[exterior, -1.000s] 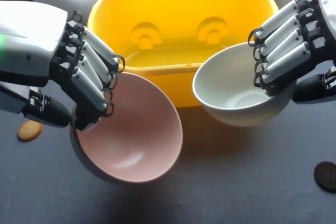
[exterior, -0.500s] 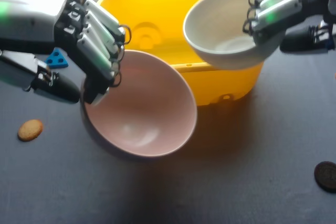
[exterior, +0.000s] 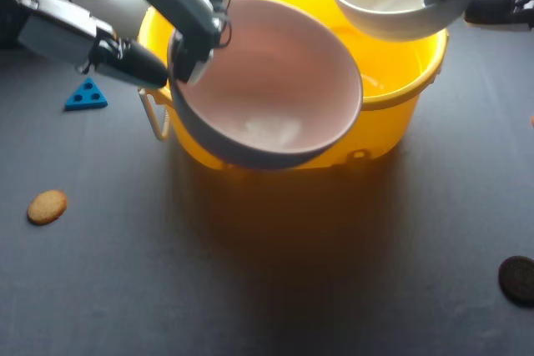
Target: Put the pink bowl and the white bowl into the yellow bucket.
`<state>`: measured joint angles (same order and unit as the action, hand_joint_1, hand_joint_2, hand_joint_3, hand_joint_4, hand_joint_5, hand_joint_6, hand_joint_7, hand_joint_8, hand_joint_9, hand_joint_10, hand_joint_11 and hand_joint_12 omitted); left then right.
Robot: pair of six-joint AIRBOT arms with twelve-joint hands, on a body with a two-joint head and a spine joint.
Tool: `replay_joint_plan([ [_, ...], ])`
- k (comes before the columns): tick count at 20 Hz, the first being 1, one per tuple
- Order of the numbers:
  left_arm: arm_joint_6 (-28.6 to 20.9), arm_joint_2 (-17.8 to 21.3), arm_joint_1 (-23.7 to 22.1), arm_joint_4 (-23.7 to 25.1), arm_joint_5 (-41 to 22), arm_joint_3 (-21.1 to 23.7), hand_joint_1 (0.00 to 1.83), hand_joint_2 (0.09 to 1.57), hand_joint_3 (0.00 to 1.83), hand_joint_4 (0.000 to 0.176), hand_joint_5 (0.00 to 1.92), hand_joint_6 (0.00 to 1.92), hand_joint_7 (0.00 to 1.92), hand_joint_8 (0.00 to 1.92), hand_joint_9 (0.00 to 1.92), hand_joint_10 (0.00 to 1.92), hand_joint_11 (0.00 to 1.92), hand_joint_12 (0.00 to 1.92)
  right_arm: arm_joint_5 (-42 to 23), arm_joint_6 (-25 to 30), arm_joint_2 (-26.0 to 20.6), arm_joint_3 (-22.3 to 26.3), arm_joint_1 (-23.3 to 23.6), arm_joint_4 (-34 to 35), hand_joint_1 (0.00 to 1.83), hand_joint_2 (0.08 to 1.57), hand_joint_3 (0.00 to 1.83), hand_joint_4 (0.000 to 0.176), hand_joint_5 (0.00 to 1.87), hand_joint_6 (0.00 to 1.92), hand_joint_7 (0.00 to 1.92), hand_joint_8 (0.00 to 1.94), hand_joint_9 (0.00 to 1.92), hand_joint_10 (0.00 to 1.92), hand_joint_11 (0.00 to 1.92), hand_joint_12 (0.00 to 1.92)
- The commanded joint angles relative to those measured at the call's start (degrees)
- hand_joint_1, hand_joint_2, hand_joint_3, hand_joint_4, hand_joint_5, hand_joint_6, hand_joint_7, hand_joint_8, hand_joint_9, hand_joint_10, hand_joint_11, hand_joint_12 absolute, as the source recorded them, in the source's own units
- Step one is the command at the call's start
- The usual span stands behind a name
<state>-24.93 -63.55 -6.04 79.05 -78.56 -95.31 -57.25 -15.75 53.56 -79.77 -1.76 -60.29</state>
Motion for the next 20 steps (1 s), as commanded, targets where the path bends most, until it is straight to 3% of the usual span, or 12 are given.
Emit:
replay_joint_plan([
  [1, 0.08, 0.32, -1.14, -6.79, -1.64, -1.00, 1.37, 1.11, 0.00, 0.000, 0.91, 1.13, 1.05, 0.82, 0.88, 1.16, 0.62, 1.09, -3.28, -1.36, -0.80, -0.52, 0.40, 5.14, 1.37, 1.12, 0.00, 0.000, 0.85, 1.17, 0.99, 0.86, 0.94, 1.17, 0.73, 1.13],
  [6, -0.62, -2.67, -3.36, -7.95, -1.48, -5.93, 1.36, 1.14, 0.00, 0.000, 0.85, 1.20, 0.97, 0.95, 0.84, 1.23, 0.61, 1.09, -2.26, -3.94, -0.48, -2.41, -1.32, 7.83, 1.37, 1.13, 0.00, 0.000, 0.81, 1.21, 0.98, 0.88, 0.93, 1.20, 0.72, 1.13],
  [8, -0.74, -3.86, -4.07, -8.00, -1.48, -7.82, 1.37, 1.13, 0.00, 0.000, 0.87, 1.14, 0.99, 0.95, 0.88, 1.18, 0.70, 1.01, -1.23, -5.50, -0.16, -2.87, -2.48, 9.75, 1.37, 1.13, 0.00, 0.000, 0.80, 1.20, 0.98, 0.90, 0.93, 1.20, 0.72, 1.13],
  [11, -0.80, -5.29, -4.22, -7.95, -1.39, -10.35, 1.37, 1.13, 0.00, 0.000, 0.86, 1.13, 1.02, 0.92, 0.86, 1.21, 0.61, 1.13, -0.39, -6.68, 0.73, -3.30, -4.58, 13.01, 1.37, 1.12, 0.00, 0.000, 0.86, 1.15, 1.00, 0.85, 0.95, 1.15, 0.76, 1.10],
  [12, -0.80, -5.60, -4.18, -7.94, -1.36, -10.94, 1.37, 1.14, 0.00, 0.000, 0.82, 1.18, 0.98, 0.98, 0.84, 1.26, 0.61, 1.13, -0.26, -6.92, 1.25, -3.56, -5.34, 13.99, 1.37, 1.13, 0.00, 0.000, 0.82, 1.19, 0.98, 0.89, 0.93, 1.19, 0.74, 1.12],
  [15, -0.70, -6.21, -3.76, -7.76, -1.27, -11.89, 1.37, 1.13, 0.00, 0.000, 0.87, 1.10, 1.02, 0.93, 0.86, 1.21, 0.56, 1.15, 0.33, -8.39, 3.15, -4.64, -7.03, 17.01, 1.37, 1.13, 0.00, 0.000, 0.86, 1.16, 0.97, 0.89, 0.93, 1.19, 0.72, 1.14],
  [20, 0.00, -6.86, -1.44, -7.80, -1.09, -12.63, 1.36, 1.15, 0.00, 0.000, 0.82, 1.22, 0.98, 0.99, 0.83, 1.23, 0.62, 1.10, 0.55, -10.65, 5.31, -6.47, -9.99, 19.67, 1.37, 1.13, 0.00, 0.000, 0.84, 1.19, 0.97, 0.89, 0.92, 1.21, 0.72, 1.15],
])
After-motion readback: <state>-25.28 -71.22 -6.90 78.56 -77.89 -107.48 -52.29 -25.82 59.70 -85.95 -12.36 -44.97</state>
